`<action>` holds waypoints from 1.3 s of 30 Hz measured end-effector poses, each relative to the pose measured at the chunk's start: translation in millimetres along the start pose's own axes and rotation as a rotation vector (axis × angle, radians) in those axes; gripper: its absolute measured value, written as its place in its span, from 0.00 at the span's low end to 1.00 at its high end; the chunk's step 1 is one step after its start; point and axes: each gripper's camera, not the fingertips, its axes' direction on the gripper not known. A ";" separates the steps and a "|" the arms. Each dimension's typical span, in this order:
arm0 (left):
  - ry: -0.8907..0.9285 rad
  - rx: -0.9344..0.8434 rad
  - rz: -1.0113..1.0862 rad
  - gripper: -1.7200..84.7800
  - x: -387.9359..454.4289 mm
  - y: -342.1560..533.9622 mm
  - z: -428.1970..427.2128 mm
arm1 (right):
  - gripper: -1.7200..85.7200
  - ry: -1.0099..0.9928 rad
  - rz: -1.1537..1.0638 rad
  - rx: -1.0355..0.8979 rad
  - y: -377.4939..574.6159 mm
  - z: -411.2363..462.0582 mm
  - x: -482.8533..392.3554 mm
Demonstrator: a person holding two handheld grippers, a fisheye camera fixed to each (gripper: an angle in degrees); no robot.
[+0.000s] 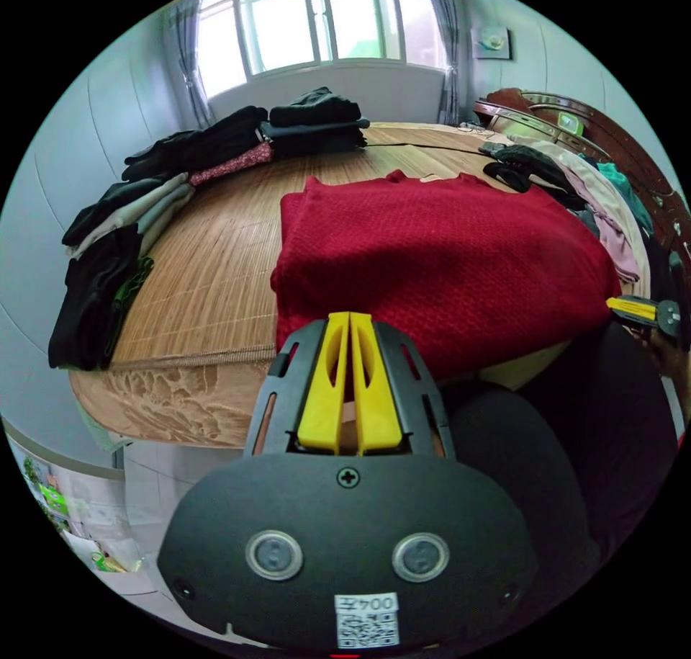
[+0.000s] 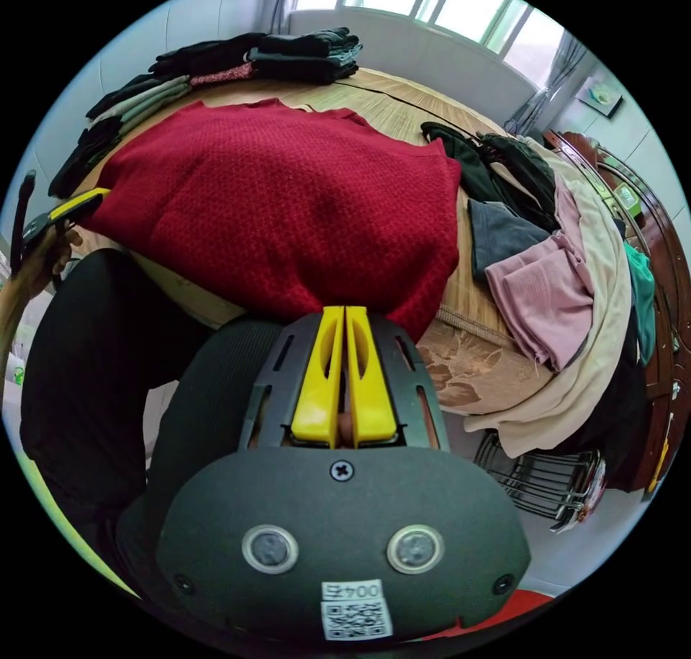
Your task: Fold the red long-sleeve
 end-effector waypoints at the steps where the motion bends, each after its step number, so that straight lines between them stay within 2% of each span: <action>1: -0.024 -0.007 0.016 0.02 4.2 1.7 -1.3 | 0.01 0.005 0.000 0.004 1.3 -0.8 -1.1; 5: -0.090 -0.045 0.128 0.02 15.1 5.2 -5.2 | 0.01 0.098 -0.058 0.013 8.4 -5.7 -16.0; 10: -0.176 -0.108 0.277 0.02 27.1 6.8 -5.9 | 0.01 0.106 -0.033 0.024 17.5 -10.7 -15.2; 13: -0.217 -0.065 0.253 0.03 22.6 16.9 -9.0 | 0.01 0.095 -0.015 0.048 28.5 -15.6 -9.5; 18: 0.014 0.042 -0.028 0.04 -40.8 55.8 -44.2 | 0.01 0.018 0.088 0.149 58.3 -59.0 21.5; 22: 0.164 0.180 -0.191 0.06 -103.1 143.4 -94.0 | 0.03 -0.011 0.202 0.196 98.0 -87.6 57.1; 24: 0.213 0.208 -0.220 0.10 -121.1 183.9 -103.3 | 0.09 -0.101 0.283 0.223 129.3 -96.0 83.8; 27: 0.195 0.160 -0.237 0.14 -138.2 228.4 -106.4 | 0.16 -0.227 0.412 0.300 168.5 -98.0 114.0; 30: 0.214 0.188 -0.267 0.16 -152.1 241.3 -109.5 | 0.17 -0.282 0.525 0.249 189.1 -89.2 134.5; 34: 0.177 0.195 -0.154 0.16 -150.7 215.5 -106.3 | 0.17 -0.322 0.553 0.204 194.1 -83.2 143.4; 39: 0.142 0.204 0.011 0.16 -152.8 181.5 -105.0 | 0.16 -0.350 0.485 0.190 183.9 -89.1 144.8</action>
